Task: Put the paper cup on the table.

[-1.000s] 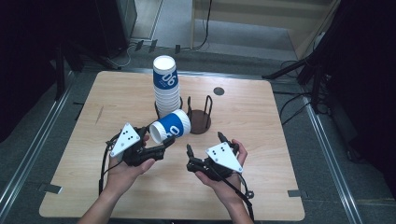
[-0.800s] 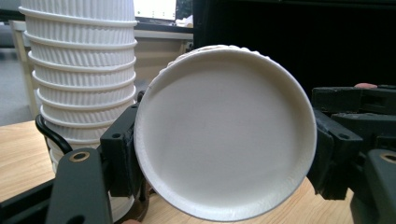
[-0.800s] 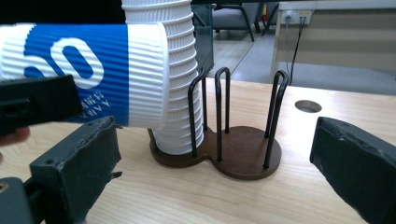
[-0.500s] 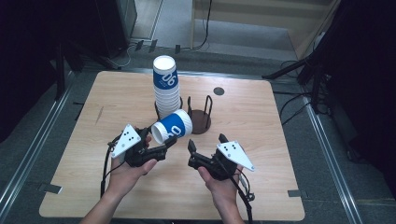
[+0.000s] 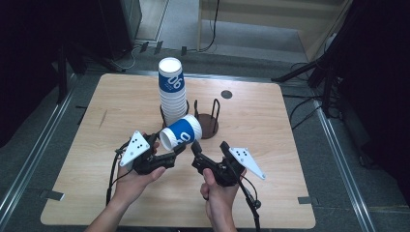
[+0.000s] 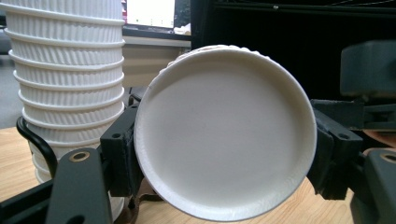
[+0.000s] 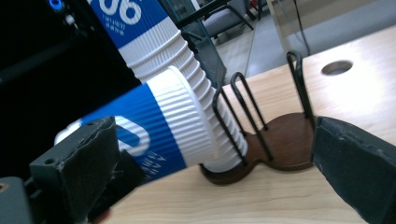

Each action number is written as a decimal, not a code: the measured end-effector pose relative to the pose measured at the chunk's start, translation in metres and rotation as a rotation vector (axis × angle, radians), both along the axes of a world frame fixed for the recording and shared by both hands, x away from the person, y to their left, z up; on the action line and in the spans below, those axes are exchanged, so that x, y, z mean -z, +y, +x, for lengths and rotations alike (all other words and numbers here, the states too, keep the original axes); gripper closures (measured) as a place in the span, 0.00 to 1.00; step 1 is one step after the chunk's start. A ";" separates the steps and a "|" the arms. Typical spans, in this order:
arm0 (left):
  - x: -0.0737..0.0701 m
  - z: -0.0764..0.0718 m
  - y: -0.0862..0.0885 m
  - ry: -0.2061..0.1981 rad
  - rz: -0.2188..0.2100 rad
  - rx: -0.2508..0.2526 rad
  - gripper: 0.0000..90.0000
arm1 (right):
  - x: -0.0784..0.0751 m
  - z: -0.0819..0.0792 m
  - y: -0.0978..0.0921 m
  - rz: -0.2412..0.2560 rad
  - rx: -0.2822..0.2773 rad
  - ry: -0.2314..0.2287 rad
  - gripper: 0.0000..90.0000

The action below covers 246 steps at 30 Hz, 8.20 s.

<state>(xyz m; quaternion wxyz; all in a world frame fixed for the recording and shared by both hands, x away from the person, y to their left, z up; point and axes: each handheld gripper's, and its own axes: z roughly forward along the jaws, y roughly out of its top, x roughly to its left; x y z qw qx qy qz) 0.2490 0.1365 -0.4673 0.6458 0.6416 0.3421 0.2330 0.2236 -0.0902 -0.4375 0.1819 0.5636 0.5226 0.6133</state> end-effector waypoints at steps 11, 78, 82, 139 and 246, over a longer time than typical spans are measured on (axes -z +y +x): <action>0.002 0.000 -0.002 -0.009 -0.008 0.005 0.30 | 0.009 0.002 -0.003 0.336 0.022 0.101 0.03; 0.003 -0.010 -0.014 -0.028 0.021 0.102 0.29 | 0.045 0.047 0.008 0.885 -0.144 0.306 0.15; 0.002 -0.014 -0.014 -0.032 0.030 0.085 0.18 | 0.045 0.047 0.007 0.878 -0.143 0.300 0.16; 0.020 -0.013 0.047 0.130 0.042 -0.141 0.00 | -0.004 0.048 -0.021 0.068 0.044 -0.125 0.16; 0.084 -0.047 0.178 0.299 0.097 -0.458 0.00 | 0.102 0.161 -0.100 -0.791 0.270 -0.215 0.14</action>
